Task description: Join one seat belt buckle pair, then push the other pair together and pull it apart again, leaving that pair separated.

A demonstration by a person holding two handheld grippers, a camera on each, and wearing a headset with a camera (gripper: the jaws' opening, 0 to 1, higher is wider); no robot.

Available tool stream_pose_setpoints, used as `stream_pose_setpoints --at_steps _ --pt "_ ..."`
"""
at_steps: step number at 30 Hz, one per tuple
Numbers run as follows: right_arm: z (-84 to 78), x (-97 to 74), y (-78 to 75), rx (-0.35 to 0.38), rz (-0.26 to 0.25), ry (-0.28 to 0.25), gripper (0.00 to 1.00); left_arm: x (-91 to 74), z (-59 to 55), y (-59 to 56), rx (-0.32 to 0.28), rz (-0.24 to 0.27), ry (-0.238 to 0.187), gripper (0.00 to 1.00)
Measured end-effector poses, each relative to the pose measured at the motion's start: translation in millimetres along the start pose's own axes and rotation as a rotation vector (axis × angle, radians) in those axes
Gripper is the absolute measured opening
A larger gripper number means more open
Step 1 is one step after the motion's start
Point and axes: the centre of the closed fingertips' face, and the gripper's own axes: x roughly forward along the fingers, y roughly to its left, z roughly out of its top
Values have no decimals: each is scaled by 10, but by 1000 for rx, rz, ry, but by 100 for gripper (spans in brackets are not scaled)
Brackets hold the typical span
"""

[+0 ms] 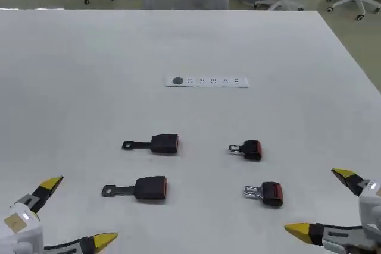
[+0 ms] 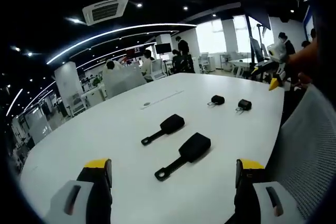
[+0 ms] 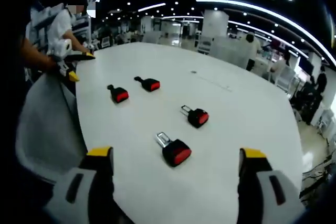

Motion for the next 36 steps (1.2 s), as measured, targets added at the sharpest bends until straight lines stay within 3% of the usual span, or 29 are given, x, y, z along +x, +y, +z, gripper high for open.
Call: stream_pose_setpoints --at_steps 6,12,22,24,36 --pt "-3 77 -34 21 -10 13 100 -5 -3 40 -6 15 -3 100" --pt "111 85 -50 -27 -1 -6 100 -1 14 22 3 8 -7 100" --pt "76 62 -23 -36 7 -7 100 0 10 25 11 11 -2 100" --pt "151 44 41 -34 33 -56 100 -1 14 27 11 12 -3 100" --pt "124 0 33 -32 7 -47 100 -4 21 33 1 14 -9 100"
